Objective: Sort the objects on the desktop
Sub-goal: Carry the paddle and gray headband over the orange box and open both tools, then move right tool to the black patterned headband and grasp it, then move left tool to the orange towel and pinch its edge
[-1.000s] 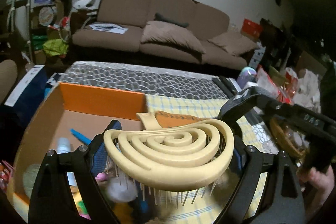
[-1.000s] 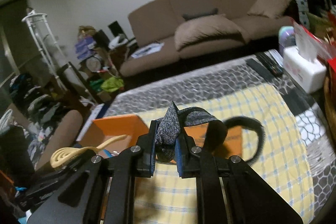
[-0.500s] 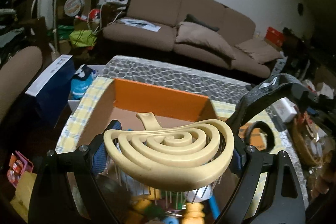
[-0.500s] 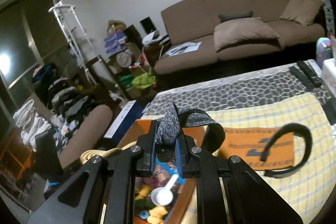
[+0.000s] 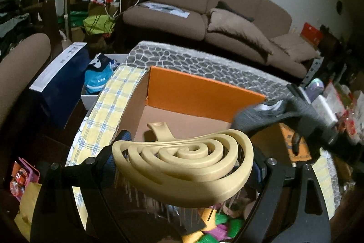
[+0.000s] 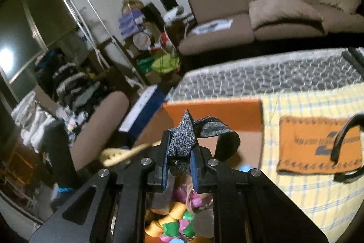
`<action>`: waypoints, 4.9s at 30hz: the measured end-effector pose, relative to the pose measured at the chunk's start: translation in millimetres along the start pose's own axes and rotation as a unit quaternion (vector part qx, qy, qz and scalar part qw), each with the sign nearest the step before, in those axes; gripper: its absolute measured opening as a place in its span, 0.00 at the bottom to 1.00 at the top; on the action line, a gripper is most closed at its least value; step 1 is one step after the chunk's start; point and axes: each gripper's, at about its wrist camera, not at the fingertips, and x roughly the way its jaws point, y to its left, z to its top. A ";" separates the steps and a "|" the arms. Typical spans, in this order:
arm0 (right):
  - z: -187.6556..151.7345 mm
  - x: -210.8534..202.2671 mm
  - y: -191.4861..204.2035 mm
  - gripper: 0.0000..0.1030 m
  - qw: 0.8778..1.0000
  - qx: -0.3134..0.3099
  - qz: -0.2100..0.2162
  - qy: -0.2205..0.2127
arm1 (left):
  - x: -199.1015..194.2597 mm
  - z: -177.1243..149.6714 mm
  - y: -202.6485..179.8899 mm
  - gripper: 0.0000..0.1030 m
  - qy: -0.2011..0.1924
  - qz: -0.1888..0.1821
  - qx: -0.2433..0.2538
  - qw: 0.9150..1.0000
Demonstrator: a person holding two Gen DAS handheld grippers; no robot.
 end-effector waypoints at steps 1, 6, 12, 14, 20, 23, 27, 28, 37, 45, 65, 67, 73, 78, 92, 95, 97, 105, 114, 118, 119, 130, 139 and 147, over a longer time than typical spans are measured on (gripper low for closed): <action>-3.3 8.1 -0.7 0.18 1.000 -0.002 -0.007 0.010 | 5.4 1.3 0.3 0.86 0.005 0.002 0.000 1.000; -20.8 41.4 -0.5 0.40 0.995 -0.032 -0.067 0.063 | 16.4 8.0 -2.9 0.87 0.028 -0.006 -0.005 1.000; -24.6 39.9 -3.3 0.54 0.993 -0.046 -0.089 0.066 | 15.0 8.6 -1.6 0.96 0.028 -0.011 -0.015 0.999; -23.1 33.5 -4.8 0.58 0.993 -0.045 -0.091 0.058 | 10.5 9.3 -1.0 0.97 0.024 -0.012 -0.019 0.999; -12.8 13.0 -13.2 0.63 0.994 -0.037 -0.095 0.043 | -13.3 13.9 3.9 0.99 0.002 -0.030 -0.038 0.999; -10.3 2.7 -16.2 0.68 0.994 -0.039 -0.098 0.043 | -23.7 13.0 -1.7 1.00 -0.004 -0.038 -0.036 0.999; -7.5 -12.2 -25.3 0.80 0.993 -0.038 -0.102 0.038 | -32.1 10.2 -18.8 1.00 -0.006 -0.051 -0.026 0.998; -7.3 -14.8 -27.1 0.80 0.993 -0.038 -0.104 0.037 | -34.4 8.8 -25.2 1.00 -0.007 -0.052 -0.020 0.998; -6.0 -43.9 -61.2 0.96 0.990 -0.027 -0.134 0.032 | -39.4 -3.1 -80.5 1.00 -0.005 -0.066 0.029 0.997; -12.3 -70.2 -113.3 0.98 0.981 -0.006 -0.187 0.039 | -30.3 -20.1 -145.3 1.00 0.011 -0.089 0.088 0.992; -37.5 -117.0 -237.5 0.98 0.959 0.108 -0.256 0.053 | 14.8 -65.8 -255.1 1.00 0.062 -0.090 0.185 0.977; -41.2 -114.8 -252.3 0.98 0.954 0.123 -0.267 0.058 | 19.5 -69.2 -258.0 1.00 0.067 -0.089 0.190 0.976; -54.2 -113.8 -290.3 0.98 0.941 0.172 -0.288 0.047 | 30.4 -76.8 -268.6 1.00 0.078 -0.088 0.200 0.973; -61.8 -111.4 -309.9 0.89 0.931 0.194 -0.307 0.042 | 36.6 -83.0 -277.6 1.00 0.086 -0.091 0.214 0.969; -67.8 -125.1 -318.2 0.26 0.918 0.152 -0.361 0.065 | 55.3 -89.9 -281.0 1.00 0.103 -0.091 0.200 0.970; -67.3 -116.7 -316.8 0.30 0.920 0.146 -0.356 0.077 | 58.3 -89.5 -283.1 1.00 0.103 -0.087 0.199 0.971; -69.4 -109.4 -315.7 0.36 0.920 0.139 -0.355 0.088 | 59.3 -87.9 -283.1 1.00 0.101 -0.085 0.195 0.972; -71.6 -107.6 -313.5 0.10 0.926 0.126 -0.344 0.090 | 62.8 -88.1 -283.5 1.00 0.103 -0.079 0.197 0.972; -66.4 -125.8 -311.1 0.08 0.940 0.144 -0.302 0.066 | 70.8 -87.8 -288.5 1.00 0.104 -0.069 0.193 0.973; -56.2 -152.2 -310.1 0.09 0.939 0.145 -0.309 0.032 | 77.0 -83.2 -291.4 1.00 0.100 -0.062 0.183 0.976; -54.0 -157.8 -310.1 0.09 0.938 0.144 -0.313 0.026 | 79.1 -82.4 -292.8 1.00 0.099 -0.060 0.182 0.977; -42.9 -227.6 -323.0 0.09 0.927 0.161 -0.337 -0.036 | 125.8 -93.1 -348.8 1.00 0.084 -0.045 0.231 0.968; -49.5 -247.4 -341.3 0.10 0.922 0.182 -0.338 -0.044 | 164.1 -125.5 -393.0 1.00 0.106 -0.023 0.295 0.949; -51.1 -241.2 -338.7 0.11 0.928 0.180 -0.323 -0.039 | 161.6 -120.5 -391.2 0.75 0.105 -0.026 0.280 0.954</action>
